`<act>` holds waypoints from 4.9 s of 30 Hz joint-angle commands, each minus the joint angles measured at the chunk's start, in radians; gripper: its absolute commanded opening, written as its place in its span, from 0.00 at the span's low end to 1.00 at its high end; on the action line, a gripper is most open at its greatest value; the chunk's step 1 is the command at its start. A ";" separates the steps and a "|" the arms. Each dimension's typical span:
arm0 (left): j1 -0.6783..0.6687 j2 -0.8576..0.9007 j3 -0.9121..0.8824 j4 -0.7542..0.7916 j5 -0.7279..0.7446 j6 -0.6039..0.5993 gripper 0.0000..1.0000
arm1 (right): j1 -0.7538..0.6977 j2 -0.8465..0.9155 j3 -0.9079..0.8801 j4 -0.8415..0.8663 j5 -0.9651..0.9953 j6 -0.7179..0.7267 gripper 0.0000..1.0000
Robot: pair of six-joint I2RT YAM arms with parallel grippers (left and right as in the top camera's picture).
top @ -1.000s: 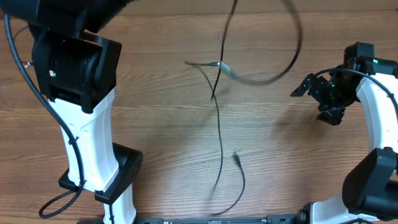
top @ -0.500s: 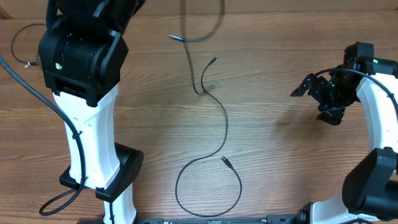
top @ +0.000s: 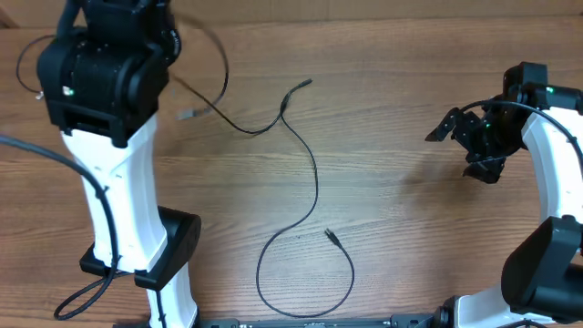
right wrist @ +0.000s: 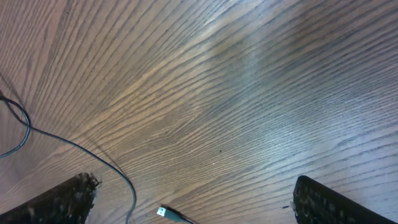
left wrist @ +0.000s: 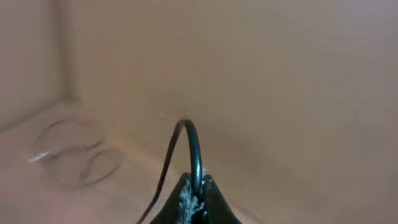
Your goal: Untangle cables
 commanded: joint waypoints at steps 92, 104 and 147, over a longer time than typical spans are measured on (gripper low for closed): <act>-0.015 0.150 -1.511 0.547 0.633 1.063 0.04 | -0.002 -0.006 0.009 0.001 0.007 0.007 1.00; -0.016 0.020 -1.172 0.351 0.979 0.920 0.04 | -0.002 -0.006 0.009 0.001 0.007 0.007 1.00; 0.519 0.069 -0.919 -0.105 0.537 0.048 0.04 | -0.002 -0.006 0.009 0.001 0.007 0.007 1.00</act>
